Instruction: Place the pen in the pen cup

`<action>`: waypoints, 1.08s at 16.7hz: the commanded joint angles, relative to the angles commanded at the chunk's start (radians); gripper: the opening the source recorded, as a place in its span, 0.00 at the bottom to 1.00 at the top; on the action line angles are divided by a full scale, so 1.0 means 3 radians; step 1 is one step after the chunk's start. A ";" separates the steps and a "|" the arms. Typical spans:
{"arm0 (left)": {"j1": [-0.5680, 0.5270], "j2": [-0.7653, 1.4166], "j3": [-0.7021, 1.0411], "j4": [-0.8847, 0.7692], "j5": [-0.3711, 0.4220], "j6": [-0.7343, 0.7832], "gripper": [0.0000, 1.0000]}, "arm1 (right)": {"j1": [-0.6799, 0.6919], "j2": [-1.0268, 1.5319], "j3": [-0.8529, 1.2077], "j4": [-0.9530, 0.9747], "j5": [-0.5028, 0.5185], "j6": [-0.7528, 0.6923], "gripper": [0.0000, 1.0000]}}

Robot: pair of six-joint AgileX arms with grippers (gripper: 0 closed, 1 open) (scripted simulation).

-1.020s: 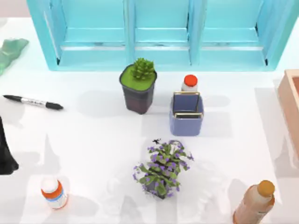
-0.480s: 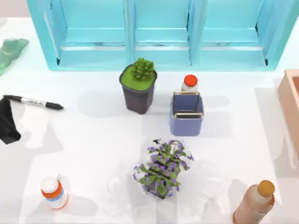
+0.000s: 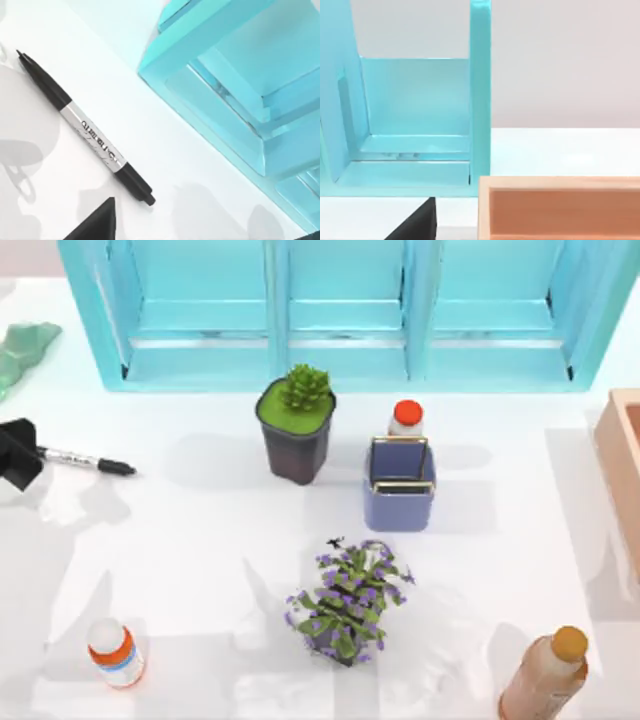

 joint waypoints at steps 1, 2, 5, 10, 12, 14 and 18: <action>0.0021 0.0179 0.0049 0.0059 0.0030 -0.0133 1.00 | 0.0000 0.0000 0.0000 0.0000 0.0000 0.0000 1.00; 0.0043 0.0360 0.0096 0.0116 0.0058 -0.0267 1.00 | 0.0000 0.0000 0.0000 0.0000 0.0000 0.0000 1.00; 0.0106 0.0868 0.0241 0.0290 0.0146 -0.0657 1.00 | 0.0000 0.0000 0.0000 0.0000 0.0000 0.0000 1.00; 0.0177 0.1866 0.0504 0.0605 0.0347 -0.1426 1.00 | 0.0000 0.0000 0.0000 0.0000 0.0000 0.0000 1.00; 0.0210 0.2159 0.0608 0.0728 0.0434 -0.1659 1.00 | 0.0000 0.0000 0.0000 0.0000 0.0000 0.0000 1.00; 0.0224 0.2340 0.0662 0.0793 0.0477 -0.1800 1.00 | 0.0000 0.0000 0.0000 0.0000 0.0000 0.0000 1.00; 0.0225 0.2417 0.0676 0.0811 0.0487 -0.1858 1.00 | 0.0000 0.0000 0.0000 0.0000 0.0000 0.0000 1.00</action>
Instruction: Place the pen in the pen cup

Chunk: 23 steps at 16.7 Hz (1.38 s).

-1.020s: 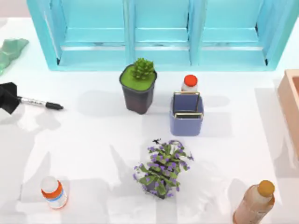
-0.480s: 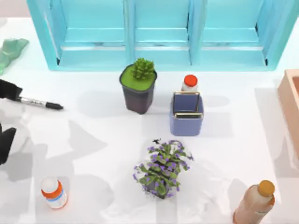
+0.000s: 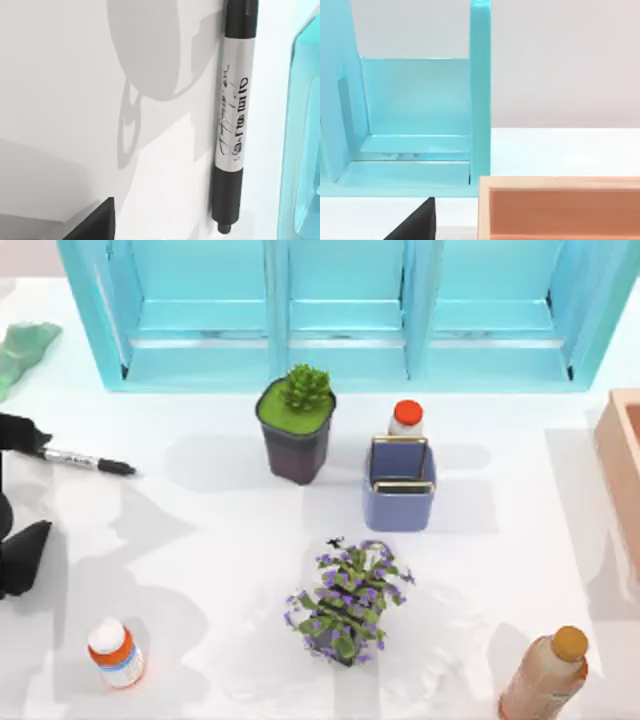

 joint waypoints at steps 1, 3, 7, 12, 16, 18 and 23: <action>0.0000 0.0000 0.0000 0.0000 0.0000 0.0000 1.00 | 0.0000 0.0000 0.0000 0.0000 0.0000 0.0000 1.00; -0.0013 -0.0010 -0.0014 -0.0004 -0.0004 0.0004 1.00 | 0.0000 0.0000 0.0000 0.0000 0.0000 0.0000 1.00; -0.0057 0.0201 0.0102 0.0114 -0.0044 -0.0037 1.00 | 0.0000 0.0000 0.0000 0.0000 0.0000 0.0000 1.00; -0.0272 0.0896 0.0526 0.0417 -0.0200 -0.0165 1.00 | 0.0000 0.0000 0.0000 0.0000 0.0000 0.0000 1.00; -0.0369 0.1364 0.0885 0.0546 -0.0260 -0.0219 1.00 | 0.0000 0.0000 0.0000 0.0000 0.0000 0.0000 1.00; -0.0358 0.1467 0.0971 0.0564 -0.0262 -0.0218 1.00 | 0.0000 0.0000 0.0000 0.0000 0.0000 0.0000 1.00; -0.0356 0.1473 0.0976 0.0565 -0.0262 -0.0218 0.92 | 0.0000 0.0000 0.0000 0.0000 0.0000 0.0000 1.00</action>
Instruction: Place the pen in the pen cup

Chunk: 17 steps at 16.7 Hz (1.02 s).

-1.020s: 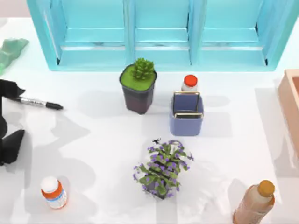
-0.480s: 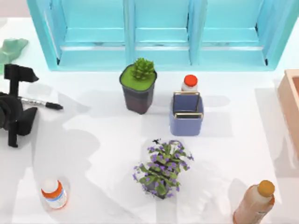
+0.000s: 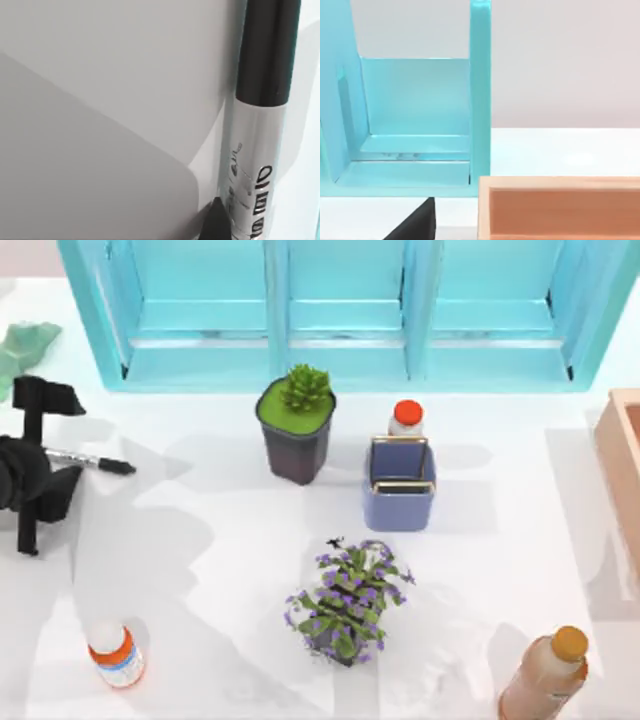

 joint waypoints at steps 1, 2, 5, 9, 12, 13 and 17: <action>0.0000 0.0000 0.0000 0.0000 0.0000 0.0000 0.85 | 0.0000 0.0000 0.0000 0.0000 0.0000 0.0000 1.00; 0.0000 0.0000 0.0000 0.0000 0.0000 0.0000 0.77 | 0.0000 0.0000 0.0000 0.0000 0.0000 0.0000 1.00; 0.0000 0.0000 0.0000 0.0000 0.0000 0.0000 0.55 | 0.0000 0.0000 0.0000 0.0000 0.0000 0.0000 1.00; 0.0000 0.0000 0.0000 0.0000 0.0000 0.0000 0.25 | 0.0000 0.0000 0.0000 0.0000 0.0000 0.0000 1.00; 0.0000 0.0000 0.0000 0.0000 0.0000 0.0000 0.02 | 0.0000 0.0000 0.0000 0.0000 0.0000 0.0000 1.00; 0.0000 0.0000 0.0000 0.0000 0.0000 0.0000 0.00 | 0.0000 0.0000 0.0000 0.0000 0.0000 0.0000 1.00; 0.0000 0.0000 0.0000 0.0000 0.0000 0.0000 0.00 | 0.0000 0.0000 0.0000 0.0000 0.0000 0.0000 1.00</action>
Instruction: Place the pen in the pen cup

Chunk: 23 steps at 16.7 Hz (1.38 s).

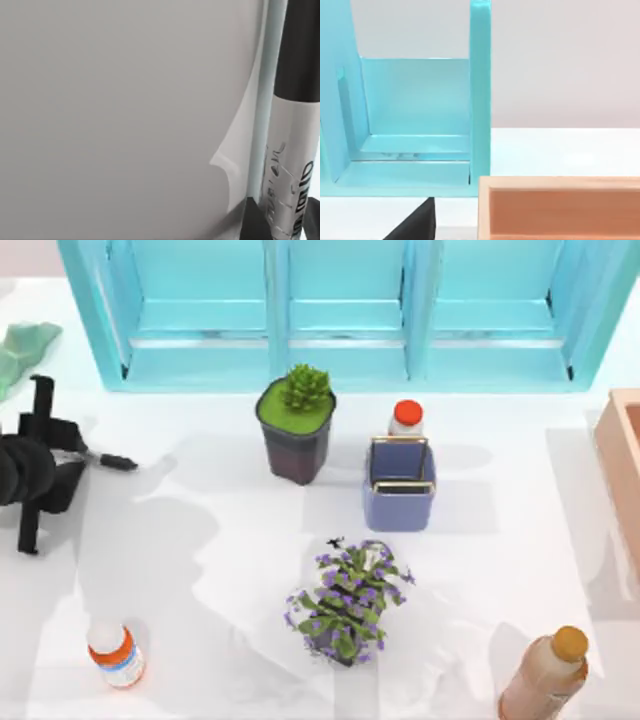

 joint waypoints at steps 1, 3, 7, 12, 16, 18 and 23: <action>0.0000 0.0000 0.0000 0.0000 0.0000 0.0000 0.00 | 0.0000 0.0000 0.0000 0.0000 0.0000 0.0000 1.00; 0.0000 0.0000 0.0000 0.0000 0.0000 0.0000 0.00 | 0.0000 0.0000 0.0000 0.0000 0.0000 0.0000 1.00; -0.0005 -0.0726 0.0101 -0.1399 -0.0016 0.0224 0.00 | 0.0000 0.0000 0.0000 0.0000 0.0000 0.0000 1.00; -0.0153 -0.1621 0.0003 -0.2290 0.0152 0.0322 0.00 | 0.0000 0.0000 0.0000 0.0000 0.0000 0.0000 1.00; -0.0074 -0.2766 -0.0088 -0.3256 0.0199 0.0353 0.00 | 0.0000 0.0000 0.0000 0.0000 0.0000 0.0000 1.00; 0.0031 -0.3249 -0.0155 -0.3623 0.0178 0.0344 0.00 | 0.0000 0.0000 0.0000 0.0000 0.0000 0.0000 1.00; 0.0261 -0.3850 -0.0400 -0.4009 0.0088 0.0344 0.00 | 0.0000 0.0000 0.0000 0.0000 0.0000 0.0000 1.00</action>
